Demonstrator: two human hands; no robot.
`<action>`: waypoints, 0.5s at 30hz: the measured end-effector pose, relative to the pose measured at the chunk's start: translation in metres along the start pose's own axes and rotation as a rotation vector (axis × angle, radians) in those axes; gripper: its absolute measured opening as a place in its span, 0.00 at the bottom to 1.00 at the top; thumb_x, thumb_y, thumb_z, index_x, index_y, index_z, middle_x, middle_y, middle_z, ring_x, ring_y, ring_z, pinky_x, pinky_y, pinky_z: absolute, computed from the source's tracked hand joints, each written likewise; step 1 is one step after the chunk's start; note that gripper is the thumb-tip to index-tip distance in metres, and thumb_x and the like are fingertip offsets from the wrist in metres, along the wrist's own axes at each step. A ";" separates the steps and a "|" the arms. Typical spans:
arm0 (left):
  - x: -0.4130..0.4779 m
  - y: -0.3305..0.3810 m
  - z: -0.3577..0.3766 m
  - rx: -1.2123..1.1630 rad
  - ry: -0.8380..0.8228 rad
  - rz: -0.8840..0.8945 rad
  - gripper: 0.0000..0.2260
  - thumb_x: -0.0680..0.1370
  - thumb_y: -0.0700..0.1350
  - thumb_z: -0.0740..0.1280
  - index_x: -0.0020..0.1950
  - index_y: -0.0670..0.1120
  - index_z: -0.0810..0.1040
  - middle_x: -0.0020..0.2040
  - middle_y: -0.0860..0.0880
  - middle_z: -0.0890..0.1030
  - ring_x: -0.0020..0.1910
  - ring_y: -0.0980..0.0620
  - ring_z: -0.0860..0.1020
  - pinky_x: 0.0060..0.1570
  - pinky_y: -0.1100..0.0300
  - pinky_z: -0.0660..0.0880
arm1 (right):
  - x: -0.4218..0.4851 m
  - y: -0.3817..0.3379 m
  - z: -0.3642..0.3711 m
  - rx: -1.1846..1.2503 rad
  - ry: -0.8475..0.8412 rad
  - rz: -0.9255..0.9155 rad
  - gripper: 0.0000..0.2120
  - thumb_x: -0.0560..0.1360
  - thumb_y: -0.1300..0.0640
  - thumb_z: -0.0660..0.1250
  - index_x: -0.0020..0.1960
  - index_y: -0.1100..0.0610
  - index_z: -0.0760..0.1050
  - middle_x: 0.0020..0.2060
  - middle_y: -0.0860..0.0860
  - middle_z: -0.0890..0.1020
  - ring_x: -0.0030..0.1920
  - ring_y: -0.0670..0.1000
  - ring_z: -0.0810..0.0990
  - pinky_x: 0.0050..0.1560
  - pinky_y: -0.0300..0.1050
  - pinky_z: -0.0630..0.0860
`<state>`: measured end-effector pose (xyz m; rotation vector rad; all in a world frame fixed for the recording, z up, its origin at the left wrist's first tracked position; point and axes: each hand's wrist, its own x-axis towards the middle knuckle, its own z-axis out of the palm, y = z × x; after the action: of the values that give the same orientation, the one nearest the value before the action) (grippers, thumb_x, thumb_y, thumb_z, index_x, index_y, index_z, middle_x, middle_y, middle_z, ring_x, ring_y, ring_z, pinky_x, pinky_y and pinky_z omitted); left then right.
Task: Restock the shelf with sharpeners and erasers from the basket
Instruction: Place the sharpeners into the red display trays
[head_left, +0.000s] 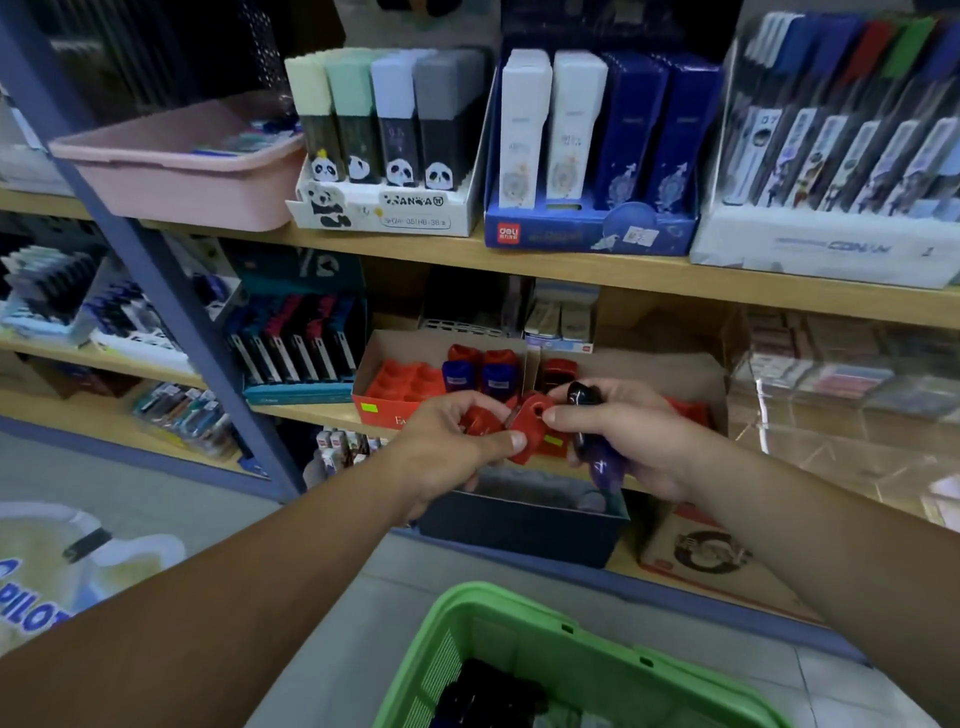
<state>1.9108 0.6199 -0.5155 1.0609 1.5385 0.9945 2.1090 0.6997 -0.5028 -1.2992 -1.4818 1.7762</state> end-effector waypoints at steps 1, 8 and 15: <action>0.001 0.000 0.003 0.006 -0.011 0.005 0.09 0.76 0.44 0.77 0.54 0.47 0.83 0.39 0.49 0.85 0.32 0.56 0.79 0.30 0.58 0.72 | -0.003 0.000 -0.005 -0.046 -0.020 0.010 0.17 0.72 0.59 0.80 0.59 0.55 0.84 0.46 0.55 0.88 0.40 0.52 0.84 0.46 0.49 0.81; 0.013 0.000 0.029 0.111 0.104 0.059 0.10 0.77 0.44 0.76 0.56 0.52 0.81 0.44 0.48 0.84 0.40 0.52 0.82 0.32 0.63 0.75 | -0.014 -0.010 -0.034 -0.123 0.257 -0.070 0.11 0.76 0.56 0.77 0.57 0.55 0.80 0.42 0.55 0.87 0.39 0.52 0.85 0.36 0.46 0.82; 0.030 0.013 0.043 0.058 0.103 0.103 0.23 0.78 0.36 0.71 0.70 0.53 0.75 0.57 0.46 0.82 0.42 0.51 0.80 0.38 0.62 0.79 | 0.019 -0.011 -0.041 -0.239 0.534 -0.218 0.10 0.74 0.55 0.79 0.45 0.47 0.77 0.45 0.47 0.83 0.50 0.51 0.83 0.56 0.49 0.80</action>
<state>1.9502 0.6560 -0.5191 1.1542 1.6180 1.0954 2.1349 0.7384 -0.4981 -1.5105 -1.4756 1.0273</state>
